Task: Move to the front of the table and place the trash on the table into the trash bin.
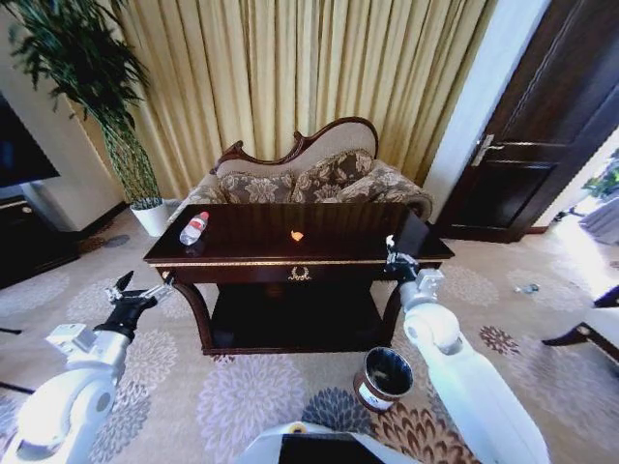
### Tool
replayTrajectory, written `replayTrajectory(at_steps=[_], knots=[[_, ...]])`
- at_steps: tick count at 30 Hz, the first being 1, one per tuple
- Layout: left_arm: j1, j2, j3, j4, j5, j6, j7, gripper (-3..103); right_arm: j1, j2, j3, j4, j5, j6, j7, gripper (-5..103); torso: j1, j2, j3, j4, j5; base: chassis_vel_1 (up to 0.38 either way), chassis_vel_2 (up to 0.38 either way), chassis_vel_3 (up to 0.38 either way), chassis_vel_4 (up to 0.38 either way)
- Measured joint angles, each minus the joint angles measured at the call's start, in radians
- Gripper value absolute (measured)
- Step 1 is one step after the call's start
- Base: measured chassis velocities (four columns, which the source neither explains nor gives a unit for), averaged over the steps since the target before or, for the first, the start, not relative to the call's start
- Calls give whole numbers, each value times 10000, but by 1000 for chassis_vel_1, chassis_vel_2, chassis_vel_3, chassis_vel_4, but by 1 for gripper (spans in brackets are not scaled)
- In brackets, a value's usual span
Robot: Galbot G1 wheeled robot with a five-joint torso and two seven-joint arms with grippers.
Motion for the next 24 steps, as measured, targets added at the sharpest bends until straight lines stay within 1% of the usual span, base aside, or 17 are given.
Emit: replayTrajectory(at_steps=[1,3,4,5,7,9,10,12,13,14,15,19,24], knots=[[0,0,0,0,0,0,0,100,0,0,0,0,0,0,0,1,0,0,0,0,0,0,0,0,0],[34,-32,-46,29,-1,-40,23,100,-732,252,431,-433,-754,282,-505,1,9,-8,6,-3,3,0,0,0,0],[46,-54,-50,55,3,-72,49,100,-1054,372,634,-622,-972,325,-751,1,12,-10,6,-2,4,0,0,0,0],[46,-54,-50,55,3,-72,49,100,-1054,372,634,-622,-972,325,-751,1,12,-10,6,-2,4,0,0,0,0],[55,-89,-51,91,18,-104,69,100,-1527,565,900,-988,-1158,313,-1046,1,14,-9,7,-7,2,-32,37,47,-52],[57,-154,5,133,65,-131,94,100,-2001,942,1239,-1985,-1575,319,-1513,1,12,-9,5,-5,1,0,0,0,0],[57,-154,5,133,65,-131,94,100,-2001,942,1239,-1985,-1575,319,-1513,1,12,-9,5,-5,1,0,0,0,0],[15,-182,52,157,91,-132,102,100,-2070,1313,1540,-3289,-2372,818,-2011,1,5,-6,2,-1,4,0,0,0,0],[15,-182,52,157,91,-132,102,100,-2070,1313,1540,-3289,-2372,818,-2011,1,5,-6,2,-1,4,0,0,0,0],[-31,-186,58,171,96,-102,93,100,-2011,1455,1679,-3830,-2689,980,-2204,1,3,-3,1,-4,3,0,0,0,0],[-72,-187,59,175,97,-74,77,100,-1906,1561,1772,-4319,-2877,1083,-2318,1,3,-3,1,-1,1,0,0,0,0],[-103,-187,72,178,101,-37,58,100,-1571,1770,1896,-5403,-3180,1214,-2568,1,6,-5,3,0,2,0,0,0,0],[-102,-169,2,255,96,-37,58,100,-1228,1924,1876,-6164,-3631,1317,-2626,1,5,-4,3,1,1,0,0,0,0]])
